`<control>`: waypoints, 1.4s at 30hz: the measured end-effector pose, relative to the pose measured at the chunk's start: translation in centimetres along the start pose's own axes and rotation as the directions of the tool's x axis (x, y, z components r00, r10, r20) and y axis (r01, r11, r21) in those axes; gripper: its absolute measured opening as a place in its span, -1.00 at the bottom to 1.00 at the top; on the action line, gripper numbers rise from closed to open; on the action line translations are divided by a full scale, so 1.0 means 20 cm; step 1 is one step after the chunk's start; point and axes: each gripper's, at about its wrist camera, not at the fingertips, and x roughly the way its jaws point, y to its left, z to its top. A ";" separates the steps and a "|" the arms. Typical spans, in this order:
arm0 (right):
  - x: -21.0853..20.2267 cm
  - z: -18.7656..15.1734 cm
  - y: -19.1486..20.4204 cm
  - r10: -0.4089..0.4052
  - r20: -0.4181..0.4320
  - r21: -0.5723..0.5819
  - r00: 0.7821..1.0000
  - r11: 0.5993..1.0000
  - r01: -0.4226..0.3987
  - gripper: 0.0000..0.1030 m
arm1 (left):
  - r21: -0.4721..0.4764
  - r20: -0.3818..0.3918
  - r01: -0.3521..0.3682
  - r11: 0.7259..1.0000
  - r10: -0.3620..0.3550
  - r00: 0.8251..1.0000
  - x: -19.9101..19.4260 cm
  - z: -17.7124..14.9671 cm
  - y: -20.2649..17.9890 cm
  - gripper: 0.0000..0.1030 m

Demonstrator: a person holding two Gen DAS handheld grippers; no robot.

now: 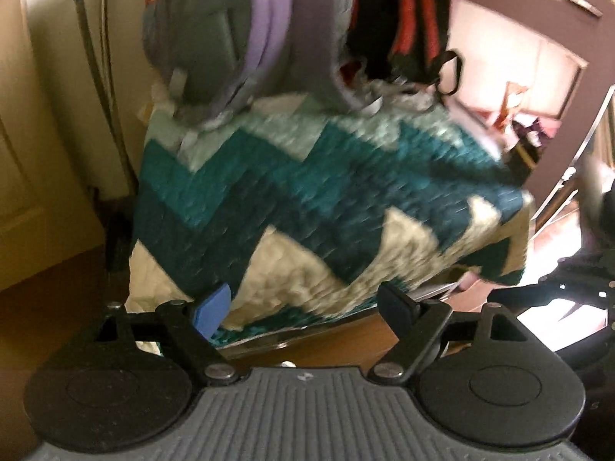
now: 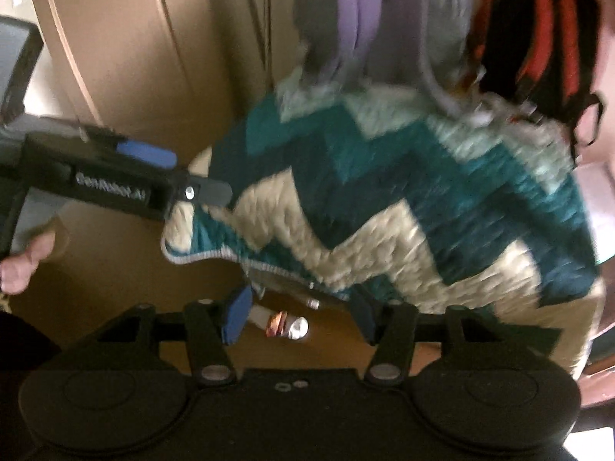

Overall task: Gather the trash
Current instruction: 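Grasp the brown snack wrapper with left gripper while right grasps the white tissue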

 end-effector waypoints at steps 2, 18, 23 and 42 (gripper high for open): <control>0.16 -0.02 0.00 0.003 -0.051 -0.023 0.999 1.000 -0.004 0.09 | -0.019 -0.016 0.007 1.000 -0.008 1.000 0.12 -0.06 0.08 0.72; 1.26 -0.32 0.13 0.011 -0.308 -0.418 0.951 0.897 -0.145 0.09 | -0.086 -0.278 -0.002 0.996 -0.022 0.960 1.10 -0.72 0.38 0.94; 1.53 -0.47 0.17 -0.009 -0.359 -0.581 0.933 0.785 -0.216 0.09 | -0.164 -0.349 -0.018 0.986 -0.041 0.936 1.33 -0.87 0.43 0.94; 2.07 -0.72 0.21 -0.034 -0.298 -0.749 0.954 0.628 -0.211 0.08 | -0.325 -0.434 -0.083 0.942 -0.071 0.898 1.77 -1.04 0.50 0.67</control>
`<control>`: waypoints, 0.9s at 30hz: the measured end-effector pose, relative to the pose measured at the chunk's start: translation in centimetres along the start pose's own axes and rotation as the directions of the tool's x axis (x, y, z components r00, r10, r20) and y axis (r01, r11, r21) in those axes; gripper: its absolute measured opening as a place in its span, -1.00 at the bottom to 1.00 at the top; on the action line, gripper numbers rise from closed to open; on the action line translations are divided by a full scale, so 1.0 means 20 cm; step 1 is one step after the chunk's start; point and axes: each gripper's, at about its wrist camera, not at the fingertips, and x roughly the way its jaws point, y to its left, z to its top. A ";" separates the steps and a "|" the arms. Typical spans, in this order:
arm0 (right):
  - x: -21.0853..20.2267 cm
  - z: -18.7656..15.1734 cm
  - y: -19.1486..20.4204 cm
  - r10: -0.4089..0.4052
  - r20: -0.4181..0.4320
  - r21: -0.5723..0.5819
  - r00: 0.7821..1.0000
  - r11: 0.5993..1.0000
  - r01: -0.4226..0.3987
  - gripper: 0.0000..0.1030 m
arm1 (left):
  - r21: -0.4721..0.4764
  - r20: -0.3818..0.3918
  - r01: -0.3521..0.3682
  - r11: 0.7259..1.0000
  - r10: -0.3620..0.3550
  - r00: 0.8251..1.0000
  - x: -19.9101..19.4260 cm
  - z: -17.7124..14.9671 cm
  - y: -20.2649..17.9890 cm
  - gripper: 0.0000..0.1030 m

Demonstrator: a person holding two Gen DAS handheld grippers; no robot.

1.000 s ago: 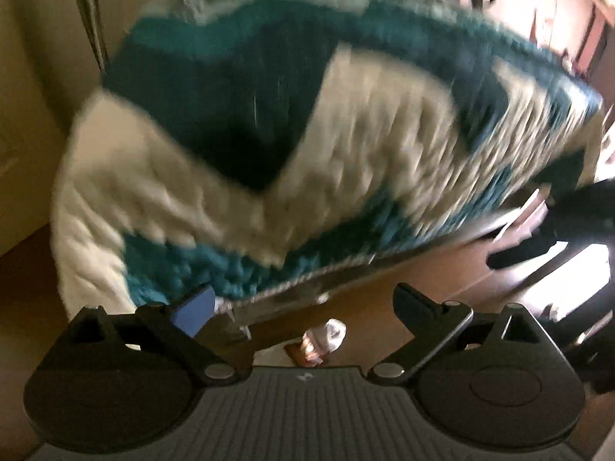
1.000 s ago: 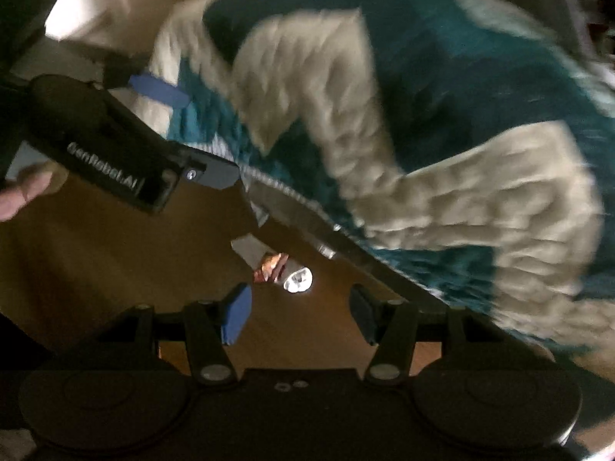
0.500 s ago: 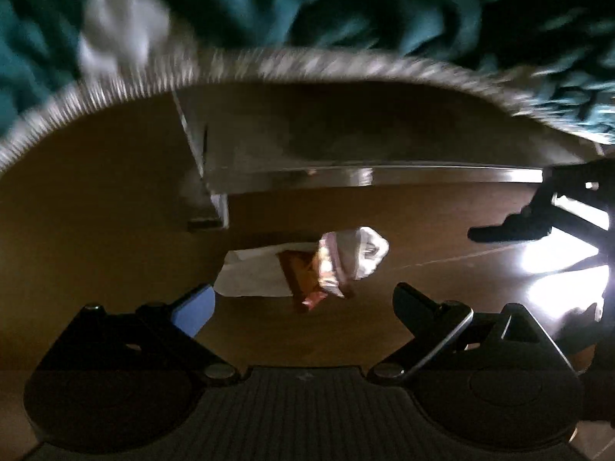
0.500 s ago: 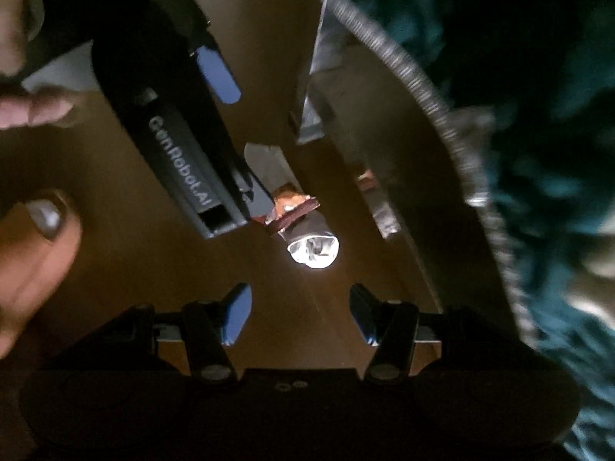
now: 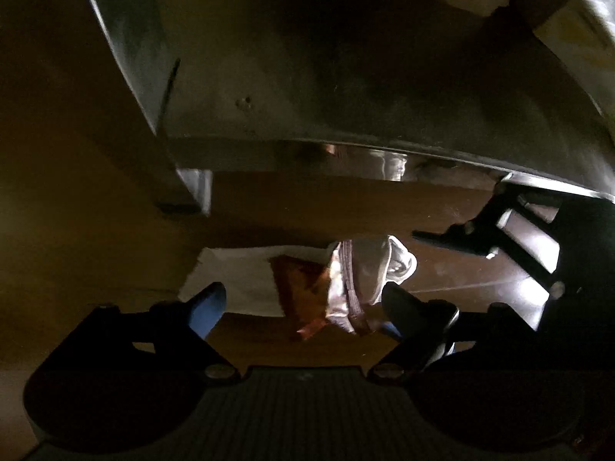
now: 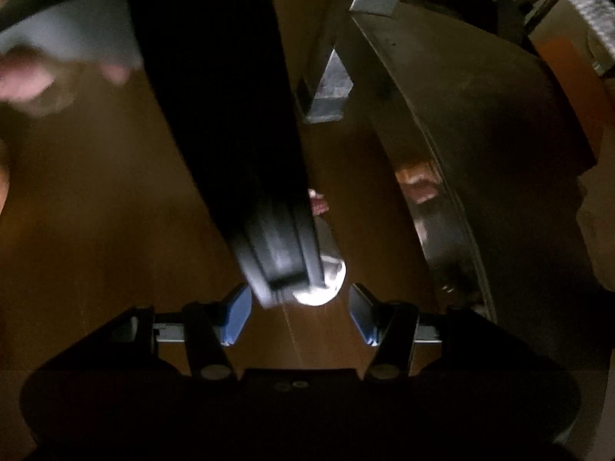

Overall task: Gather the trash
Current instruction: 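Grasp the brown snack wrapper with left gripper while right grasps the white tissue, then lift the wrapper and tissue and carry both to the teal bin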

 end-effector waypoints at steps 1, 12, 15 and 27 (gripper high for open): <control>0.01 0.01 0.00 0.013 0.005 0.002 1.000 1.000 -0.013 0.08 | -0.021 -0.007 0.010 1.000 -0.011 1.000 0.01 0.01 0.01 0.53; 0.03 0.01 -0.01 0.026 0.015 0.067 1.000 0.997 -0.027 0.02 | -0.091 -0.042 0.047 0.995 -0.051 0.998 0.03 -0.01 0.09 -0.18; 0.03 0.01 -0.04 0.040 -0.003 0.104 0.999 0.994 -0.039 -0.12 | -0.107 -0.050 0.052 0.993 -0.057 0.997 0.03 -0.02 0.14 -0.37; -0.12 -0.03 -0.10 0.098 -0.037 0.262 0.994 0.961 -0.085 -0.85 | -0.077 -0.077 0.038 0.996 -0.044 0.996 -0.08 -0.10 0.23 -0.37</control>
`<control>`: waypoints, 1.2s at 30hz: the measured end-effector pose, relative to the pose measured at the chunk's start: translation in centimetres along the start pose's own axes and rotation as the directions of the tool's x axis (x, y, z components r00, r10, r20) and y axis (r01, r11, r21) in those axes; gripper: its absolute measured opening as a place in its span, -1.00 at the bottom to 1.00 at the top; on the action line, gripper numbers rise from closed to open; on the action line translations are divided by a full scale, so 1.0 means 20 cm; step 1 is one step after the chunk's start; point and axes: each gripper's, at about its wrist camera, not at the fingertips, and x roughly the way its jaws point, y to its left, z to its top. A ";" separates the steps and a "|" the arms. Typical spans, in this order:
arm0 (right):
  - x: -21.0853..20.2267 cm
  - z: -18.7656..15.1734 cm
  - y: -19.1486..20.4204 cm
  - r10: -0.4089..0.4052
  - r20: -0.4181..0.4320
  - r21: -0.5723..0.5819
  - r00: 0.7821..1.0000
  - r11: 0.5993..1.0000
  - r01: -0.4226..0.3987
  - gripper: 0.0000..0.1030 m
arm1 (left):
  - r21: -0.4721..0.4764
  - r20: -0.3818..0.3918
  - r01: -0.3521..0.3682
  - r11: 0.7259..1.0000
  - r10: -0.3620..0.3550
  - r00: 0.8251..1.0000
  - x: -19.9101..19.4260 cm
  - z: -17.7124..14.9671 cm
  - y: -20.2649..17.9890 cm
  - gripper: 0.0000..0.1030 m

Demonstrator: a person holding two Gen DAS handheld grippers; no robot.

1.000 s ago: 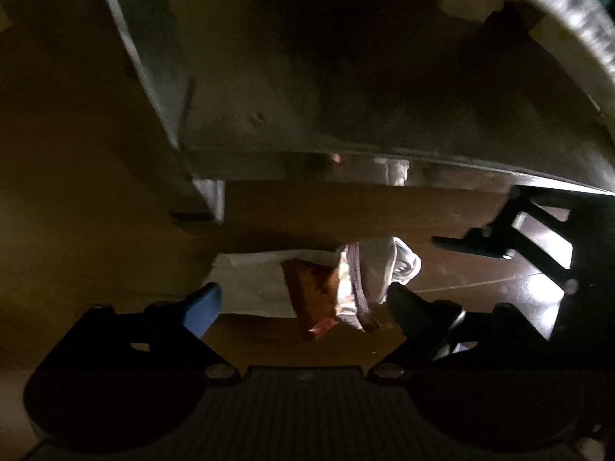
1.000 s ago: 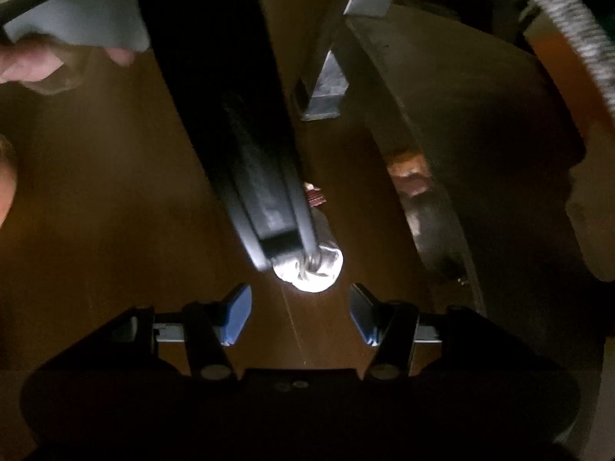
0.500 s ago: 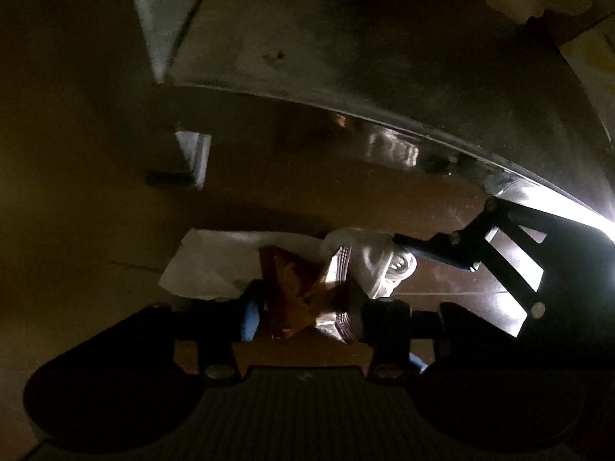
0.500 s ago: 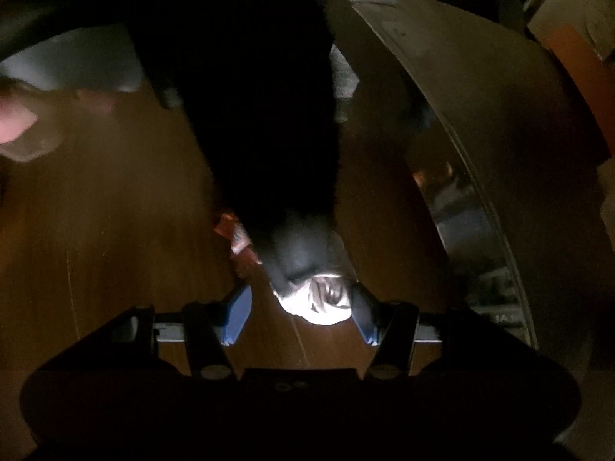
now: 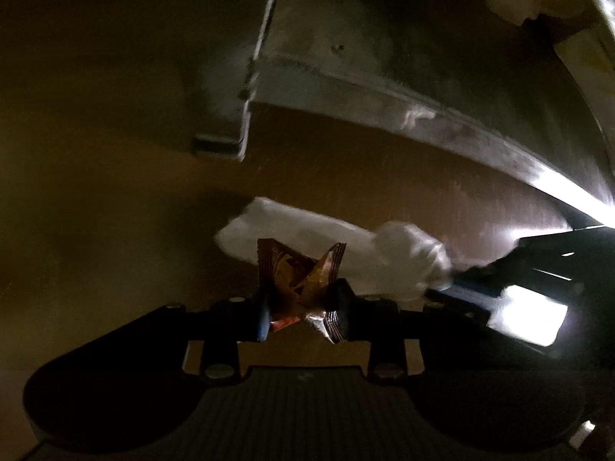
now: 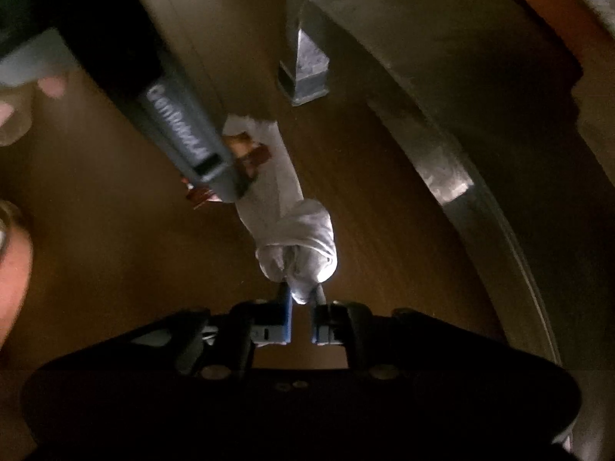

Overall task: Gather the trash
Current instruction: 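Lift the wrapper and tissue and carry both to the teal bin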

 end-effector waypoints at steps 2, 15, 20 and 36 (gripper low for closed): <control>-0.09 -0.02 -0.04 0.001 0.002 0.037 1.000 0.999 -0.001 -0.86 | 0.028 -0.010 -0.024 0.999 0.024 1.000 -0.03 -0.03 -0.01 -0.37; -0.93 -0.24 -0.03 -0.048 -0.015 0.293 0.999 0.955 0.050 -0.86 | 0.381 0.031 0.028 0.924 -0.044 0.999 -0.57 -0.11 -0.41 -0.37; -1.29 -0.29 0.00 -0.147 0.050 0.384 0.988 0.916 0.117 -0.86 | 0.522 0.108 0.027 0.853 -0.098 0.989 -0.91 -0.07 -0.69 -0.37; -2.44 -0.67 0.25 -0.418 0.255 0.641 0.872 0.748 0.171 -0.86 | 0.579 0.342 -0.042 0.814 -0.196 0.919 -1.92 -0.46 -1.39 -0.37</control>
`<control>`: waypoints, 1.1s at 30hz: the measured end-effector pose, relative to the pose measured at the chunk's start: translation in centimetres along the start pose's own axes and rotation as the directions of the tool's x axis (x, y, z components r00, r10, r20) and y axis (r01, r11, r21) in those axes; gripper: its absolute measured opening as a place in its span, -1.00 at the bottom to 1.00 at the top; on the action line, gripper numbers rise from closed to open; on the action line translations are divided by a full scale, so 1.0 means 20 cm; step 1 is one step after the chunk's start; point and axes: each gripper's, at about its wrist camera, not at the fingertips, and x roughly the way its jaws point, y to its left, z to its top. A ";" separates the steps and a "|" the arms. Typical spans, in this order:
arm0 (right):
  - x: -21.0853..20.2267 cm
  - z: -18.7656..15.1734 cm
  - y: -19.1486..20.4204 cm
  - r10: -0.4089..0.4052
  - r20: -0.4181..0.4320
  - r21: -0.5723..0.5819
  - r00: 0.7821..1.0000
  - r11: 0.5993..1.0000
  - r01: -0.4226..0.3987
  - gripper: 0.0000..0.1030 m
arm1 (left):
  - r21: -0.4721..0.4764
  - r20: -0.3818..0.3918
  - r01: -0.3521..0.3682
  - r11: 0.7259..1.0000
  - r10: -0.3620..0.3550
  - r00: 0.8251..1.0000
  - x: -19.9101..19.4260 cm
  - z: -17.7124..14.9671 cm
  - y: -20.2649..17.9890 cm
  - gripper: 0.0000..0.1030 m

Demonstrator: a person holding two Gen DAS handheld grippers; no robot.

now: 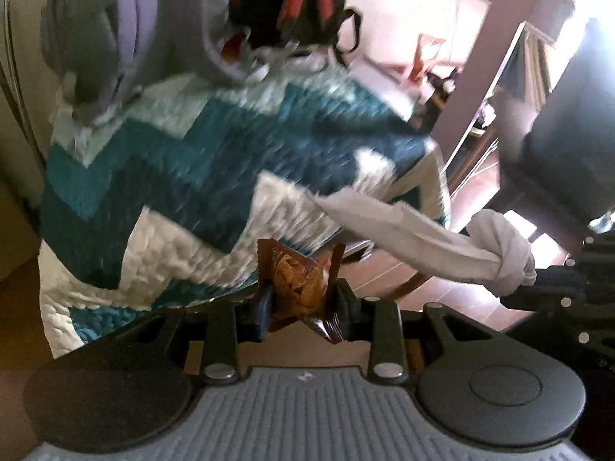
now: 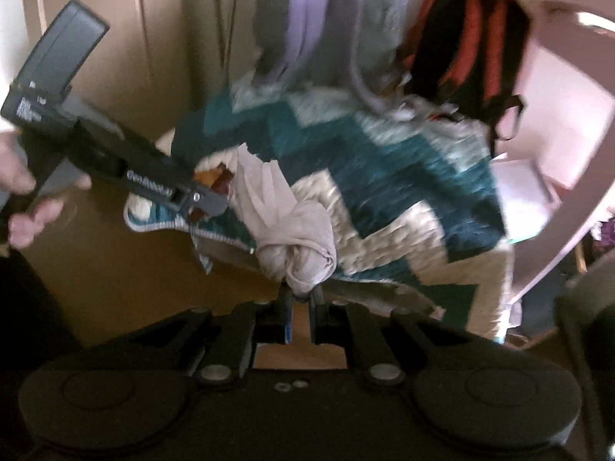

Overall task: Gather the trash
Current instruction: 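Lift the wrapper and tissue and carry both to the teal bin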

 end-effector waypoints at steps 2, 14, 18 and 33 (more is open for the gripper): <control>-0.14 -0.01 -0.05 -0.014 0.030 0.028 0.999 1.000 0.013 -0.86 | 0.013 0.019 -0.013 1.000 0.013 1.000 -0.10 0.04 -0.11 -0.37; -0.89 -0.17 -0.41 -0.180 0.213 0.158 0.960 0.976 0.148 -0.86 | 0.190 0.179 -0.041 0.981 0.006 0.984 -0.54 0.31 -0.87 -0.37; -1.11 -0.19 -0.55 -0.253 0.252 0.202 0.934 0.958 0.205 -0.86 | 0.249 0.234 -0.020 0.968 -0.040 0.971 -0.64 0.44 -1.11 -0.37; -1.69 -0.22 -1.06 -0.487 0.279 0.312 0.828 0.861 0.401 -0.86 | 0.452 0.366 0.030 0.892 -0.216 0.905 -0.83 0.85 -1.95 -0.37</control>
